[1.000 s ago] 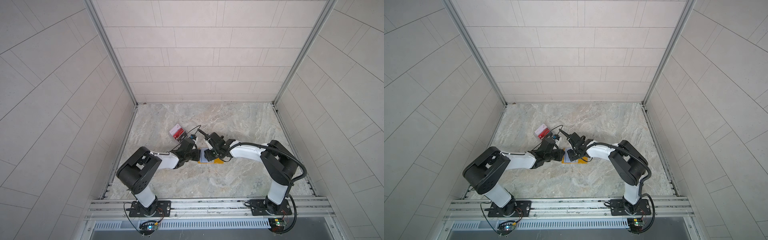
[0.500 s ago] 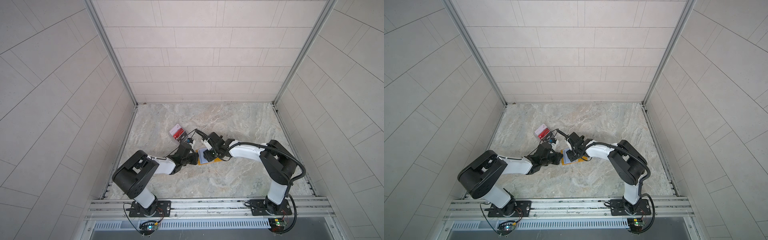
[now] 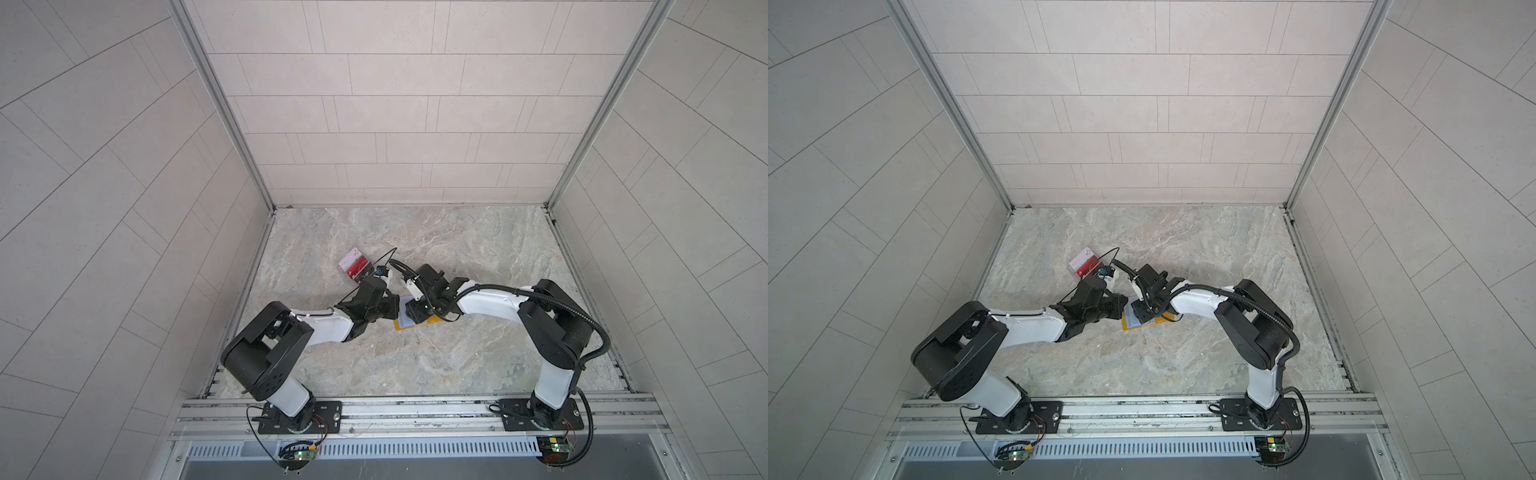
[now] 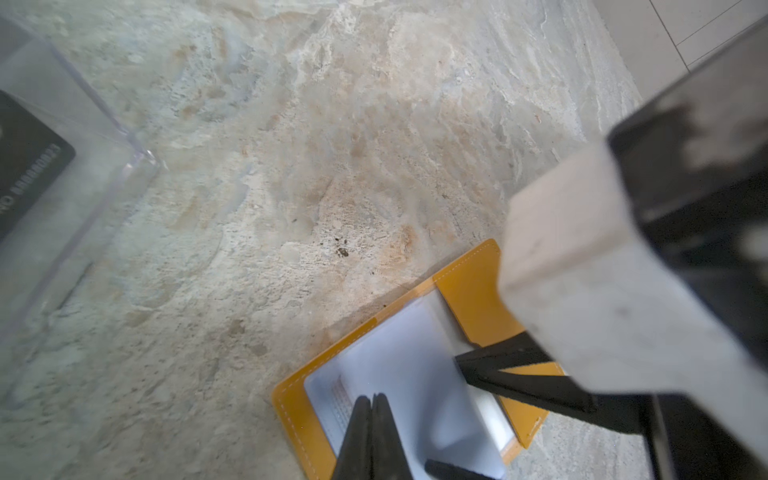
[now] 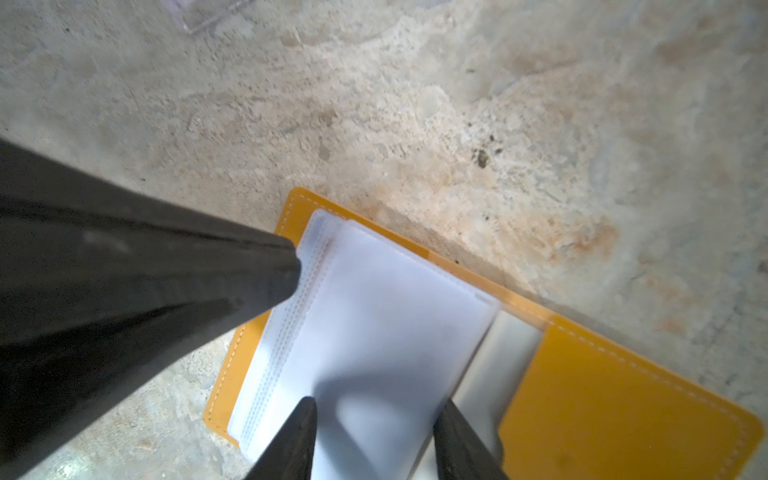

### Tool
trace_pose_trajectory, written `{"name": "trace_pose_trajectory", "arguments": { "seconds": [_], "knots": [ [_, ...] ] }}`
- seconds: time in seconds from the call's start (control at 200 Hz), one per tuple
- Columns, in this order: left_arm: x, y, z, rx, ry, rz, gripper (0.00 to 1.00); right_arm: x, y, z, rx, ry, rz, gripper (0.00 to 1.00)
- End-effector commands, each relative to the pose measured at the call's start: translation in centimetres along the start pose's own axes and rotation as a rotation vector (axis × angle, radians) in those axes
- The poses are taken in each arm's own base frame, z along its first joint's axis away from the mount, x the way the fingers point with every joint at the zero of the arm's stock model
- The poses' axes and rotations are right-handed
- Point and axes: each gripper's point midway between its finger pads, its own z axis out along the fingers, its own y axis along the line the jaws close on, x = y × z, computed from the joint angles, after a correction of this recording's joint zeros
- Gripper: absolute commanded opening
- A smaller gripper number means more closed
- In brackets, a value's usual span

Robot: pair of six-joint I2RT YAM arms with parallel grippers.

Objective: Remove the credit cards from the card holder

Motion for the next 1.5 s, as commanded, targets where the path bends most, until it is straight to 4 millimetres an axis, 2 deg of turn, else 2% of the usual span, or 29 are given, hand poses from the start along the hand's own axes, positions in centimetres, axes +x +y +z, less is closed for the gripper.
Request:
{"name": "trace_pose_trajectory", "arguments": {
  "seconds": [0.0, 0.511, 0.726, 0.986, 1.267, 1.492],
  "knots": [
    [0.6, 1.0, 0.2, -0.050, 0.005, 0.014, 0.00, 1.0, -0.1, 0.6, 0.007, 0.027, -0.011, 0.48],
    [2.5, 2.2, 0.9, -0.081, 0.055, 0.024, 0.00, 1.0, -0.2, 0.7, 0.013, 0.022, 0.000, 0.49],
    [3.4, 2.9, 0.7, -0.103, 0.070, 0.023, 0.00, 0.9, -0.5, 0.1, 0.056, 0.016, -0.015, 0.58],
    [4.3, 3.3, 0.7, -0.107, 0.084, 0.020, 0.00, -0.7, 0.6, -1.4, 0.137, -0.032, -0.077, 0.65],
    [4.9, 3.6, 0.6, -0.108, 0.085, 0.016, 0.00, -1.1, 1.4, -0.6, 0.137, -0.045, -0.046, 0.67],
    [4.8, 3.6, 0.6, -0.106, 0.083, 0.016, 0.00, -0.8, 0.9, 0.1, 0.161, -0.022, -0.033, 0.67]
  ]
}}
